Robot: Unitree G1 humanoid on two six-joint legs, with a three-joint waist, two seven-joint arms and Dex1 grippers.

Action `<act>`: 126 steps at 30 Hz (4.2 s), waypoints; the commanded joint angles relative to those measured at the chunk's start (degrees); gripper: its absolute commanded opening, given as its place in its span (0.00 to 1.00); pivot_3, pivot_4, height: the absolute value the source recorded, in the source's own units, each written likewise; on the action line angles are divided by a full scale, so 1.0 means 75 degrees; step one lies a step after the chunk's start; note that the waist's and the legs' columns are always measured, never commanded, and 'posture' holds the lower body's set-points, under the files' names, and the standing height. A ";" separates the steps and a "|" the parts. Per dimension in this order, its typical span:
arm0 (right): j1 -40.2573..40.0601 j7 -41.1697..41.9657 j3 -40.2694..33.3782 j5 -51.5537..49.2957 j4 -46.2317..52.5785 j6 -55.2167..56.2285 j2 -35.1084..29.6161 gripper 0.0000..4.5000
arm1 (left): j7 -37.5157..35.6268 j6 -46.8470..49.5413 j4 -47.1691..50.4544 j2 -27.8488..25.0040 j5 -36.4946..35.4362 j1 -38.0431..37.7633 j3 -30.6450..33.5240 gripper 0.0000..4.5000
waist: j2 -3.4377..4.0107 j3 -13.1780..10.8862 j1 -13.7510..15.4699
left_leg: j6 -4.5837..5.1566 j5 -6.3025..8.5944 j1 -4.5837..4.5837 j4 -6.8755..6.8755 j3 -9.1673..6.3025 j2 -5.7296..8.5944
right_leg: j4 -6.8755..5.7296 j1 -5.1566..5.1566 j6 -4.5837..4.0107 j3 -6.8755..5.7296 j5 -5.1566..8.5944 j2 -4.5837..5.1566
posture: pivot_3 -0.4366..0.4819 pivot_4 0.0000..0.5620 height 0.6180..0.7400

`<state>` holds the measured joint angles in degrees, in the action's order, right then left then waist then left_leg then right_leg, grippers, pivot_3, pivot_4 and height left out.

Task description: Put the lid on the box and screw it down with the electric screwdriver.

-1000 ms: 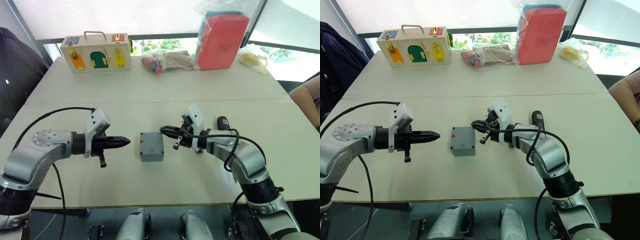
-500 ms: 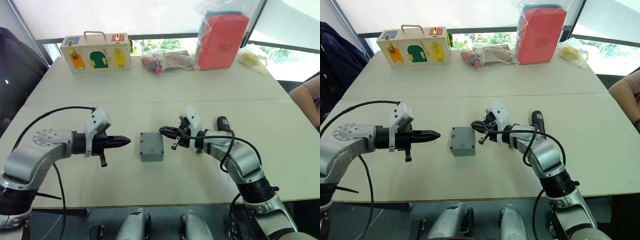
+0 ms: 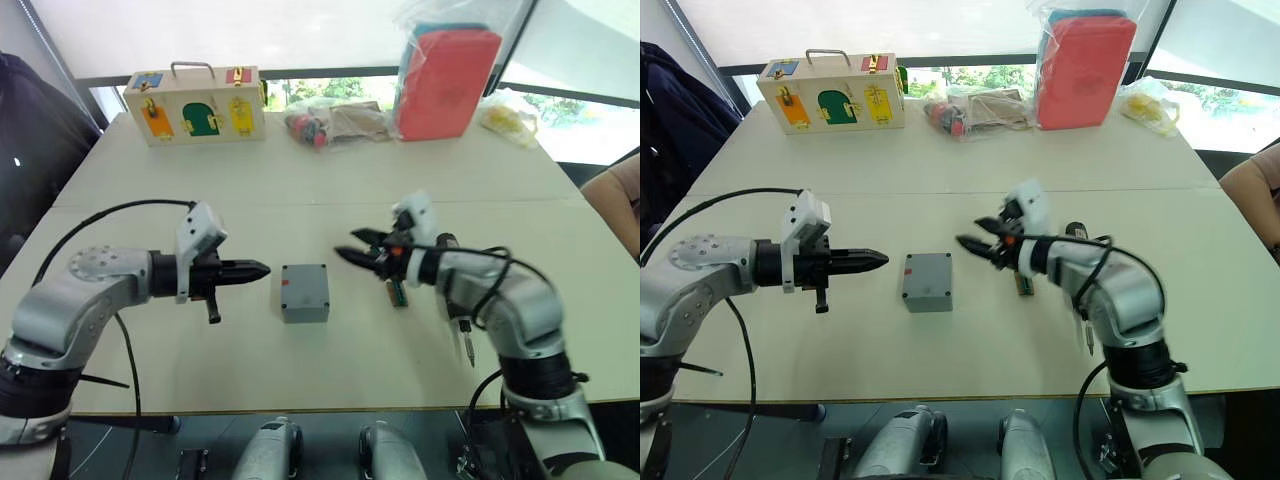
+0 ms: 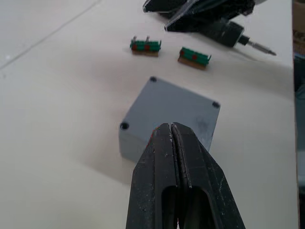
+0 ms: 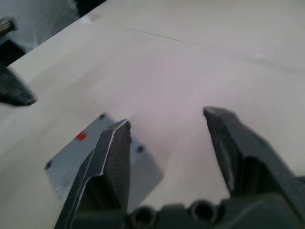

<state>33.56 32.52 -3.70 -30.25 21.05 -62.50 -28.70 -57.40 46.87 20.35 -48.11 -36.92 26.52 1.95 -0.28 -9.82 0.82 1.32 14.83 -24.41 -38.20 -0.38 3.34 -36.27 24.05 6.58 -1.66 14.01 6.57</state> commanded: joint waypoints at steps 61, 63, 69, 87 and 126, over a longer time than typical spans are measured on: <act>0.3134 -0.2512 -0.3577 -0.1873 -0.2097 -0.0887 0.0377 0.41 | -0.0900 -0.1053 -0.0888 0.0308 0.0576 0.0368 -0.0449 0.00 | 0.0021 -0.0012 -0.0106 | -0.0012 -0.0008 -0.0044 0.0014 0.0012 -0.0017 | 0.0002 0.0053 0.0003 -0.0004 -0.0001 -0.0014 | 0.48 0.27 1.00; 0.2545 -0.2372 -0.3430 -0.2114 -0.1069 -0.0010 0.1212 0.41 | -0.0985 -0.1068 -0.1150 0.0359 0.0703 0.0569 -0.0642 0.00 | 0.0014 -0.0008 -0.0059 | -0.0011 -0.0008 -0.0044 0.0011 0.0010 -0.0016 | 0.0001 0.0047 0.0003 -0.0004 -0.0002 -0.0014 | 0.48 0.27 1.00; 0.0700 -0.1053 -0.1223 -0.1404 0.0343 0.2156 0.2223 0.41 | -0.0787 -0.1391 -0.1673 0.0778 0.1414 0.1037 -0.1344 0.00 | 0.0015 -0.0009 -0.0055 | 0.0000 -0.0003 -0.0039 -0.0005 0.0012 0.0000 | -0.0041 0.0043 0.0008 0.0006 -0.0004 -0.0007 | 0.48 0.27 1.00; -0.0352 -0.0294 0.0863 0.0068 -0.0500 0.4498 0.2530 0.41 | -0.0667 -0.1752 -0.1456 0.0914 0.2341 0.0477 -0.1977 0.00 | 0.0012 -0.0008 -0.0200 | -0.0008 -0.0008 -0.0026 0.0001 0.0010 -0.0003 | -0.0042 0.0042 0.0008 0.0014 -0.0001 -0.0012 | 0.48 0.27 1.00; -0.0661 -0.0102 0.0854 0.0612 -0.1488 0.5072 0.2299 0.41 | -0.0609 -0.1387 -0.1165 0.0867 0.2245 0.0371 -0.1904 0.00 | 0.0010 -0.0004 -0.0191 | -0.0008 -0.0008 -0.0001 0.0001 0.0009 -0.0003 | -0.0042 0.0021 0.0008 0.0017 -0.0001 -0.0011 | 0.48 0.27 1.00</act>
<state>28.13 32.07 3.85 -25.99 9.91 -24.77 -11.07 -61.98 35.83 10.89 -41.08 -20.26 29.70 -12.45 -0.21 -9.84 -0.61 1.26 14.77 -24.42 -38.20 -0.31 3.32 -36.58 24.20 6.64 -1.54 14.01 6.49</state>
